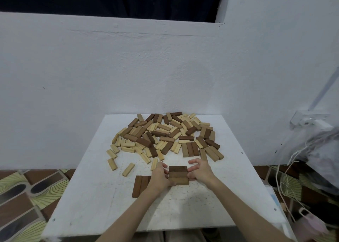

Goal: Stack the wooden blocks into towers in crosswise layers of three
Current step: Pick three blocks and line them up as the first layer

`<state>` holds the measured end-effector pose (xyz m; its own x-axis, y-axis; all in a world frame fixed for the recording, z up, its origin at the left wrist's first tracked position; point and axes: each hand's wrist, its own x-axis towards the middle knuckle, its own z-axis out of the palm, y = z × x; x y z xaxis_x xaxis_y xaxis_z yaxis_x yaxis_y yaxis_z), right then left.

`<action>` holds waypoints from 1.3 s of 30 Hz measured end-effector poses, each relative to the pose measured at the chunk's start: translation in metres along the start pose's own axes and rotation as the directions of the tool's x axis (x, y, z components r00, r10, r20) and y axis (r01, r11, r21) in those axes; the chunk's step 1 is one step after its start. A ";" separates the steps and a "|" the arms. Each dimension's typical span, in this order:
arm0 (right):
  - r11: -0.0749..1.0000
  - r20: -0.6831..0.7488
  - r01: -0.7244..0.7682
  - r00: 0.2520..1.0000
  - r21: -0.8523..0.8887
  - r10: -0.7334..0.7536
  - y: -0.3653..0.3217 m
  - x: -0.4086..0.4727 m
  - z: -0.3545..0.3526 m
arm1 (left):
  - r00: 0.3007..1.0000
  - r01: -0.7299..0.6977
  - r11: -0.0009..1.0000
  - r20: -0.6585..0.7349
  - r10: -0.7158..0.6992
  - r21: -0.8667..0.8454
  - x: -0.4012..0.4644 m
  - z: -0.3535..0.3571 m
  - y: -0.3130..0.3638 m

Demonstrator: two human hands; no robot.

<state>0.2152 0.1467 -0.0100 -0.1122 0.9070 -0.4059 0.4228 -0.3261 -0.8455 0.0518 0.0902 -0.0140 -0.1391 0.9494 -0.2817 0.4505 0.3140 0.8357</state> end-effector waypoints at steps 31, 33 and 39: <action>0.989 -0.053 -0.004 0.999 0.147 0.012 0.007 -0.004 0.003 | 0.998 -0.002 0.989 -0.062 -0.007 -0.145 -0.002 0.002 -0.001; 0.987 -0.054 -0.004 0.998 0.160 0.013 0.007 -0.004 0.003 | 0.998 -0.004 0.991 -0.062 -0.004 -0.133 -0.002 0.001 0.000; 0.991 -0.093 0.016 0.996 0.131 -0.003 0.008 -0.006 0.006 | 0.997 0.028 0.991 -0.063 -0.036 -0.128 0.002 0.002 0.002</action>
<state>0.2134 0.1374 -0.0168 -0.0292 0.9290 -0.3690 0.2999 -0.3440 -0.8898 0.0544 0.0926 -0.0135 -0.2110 0.9361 -0.2814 0.3299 0.3391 0.8810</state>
